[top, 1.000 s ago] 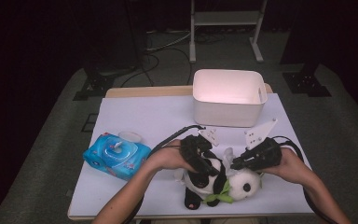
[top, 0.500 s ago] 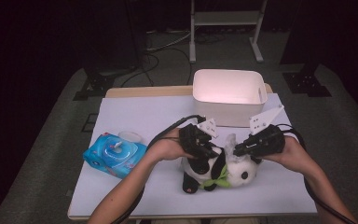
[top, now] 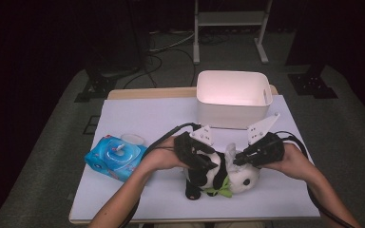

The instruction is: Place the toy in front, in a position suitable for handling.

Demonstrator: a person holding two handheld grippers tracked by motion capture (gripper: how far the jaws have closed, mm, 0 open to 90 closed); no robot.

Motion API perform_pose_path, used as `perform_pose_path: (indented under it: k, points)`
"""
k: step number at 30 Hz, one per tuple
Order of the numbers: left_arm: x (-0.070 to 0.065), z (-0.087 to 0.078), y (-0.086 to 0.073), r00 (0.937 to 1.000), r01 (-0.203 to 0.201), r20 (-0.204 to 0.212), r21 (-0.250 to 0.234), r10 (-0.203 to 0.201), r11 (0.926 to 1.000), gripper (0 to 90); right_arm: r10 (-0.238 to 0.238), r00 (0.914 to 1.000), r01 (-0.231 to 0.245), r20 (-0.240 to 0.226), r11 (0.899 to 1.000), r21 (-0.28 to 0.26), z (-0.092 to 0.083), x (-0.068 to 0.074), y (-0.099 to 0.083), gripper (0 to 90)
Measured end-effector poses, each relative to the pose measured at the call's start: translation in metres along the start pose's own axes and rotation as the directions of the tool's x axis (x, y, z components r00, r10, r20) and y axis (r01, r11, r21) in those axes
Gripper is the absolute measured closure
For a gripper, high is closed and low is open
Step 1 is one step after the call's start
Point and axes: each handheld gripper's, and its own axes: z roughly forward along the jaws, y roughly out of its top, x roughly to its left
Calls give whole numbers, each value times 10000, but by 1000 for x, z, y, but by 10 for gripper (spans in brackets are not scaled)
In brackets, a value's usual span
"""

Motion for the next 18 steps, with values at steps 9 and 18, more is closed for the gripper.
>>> perform_pose_path:
  k: [9, 18]
  points:
    - [-3, -21, -15, 9992, 327, -197, -331, -334, 9989, 429, 108, 9999, -109, -34, 9995, -294, 0, 1, -8, 834]
    - [-7, -31, -24, 9981, 535, -298, -279, -543, 9982, 396, 301, 9995, -304, -114, 9990, -320, -3, 6, -17, 835]
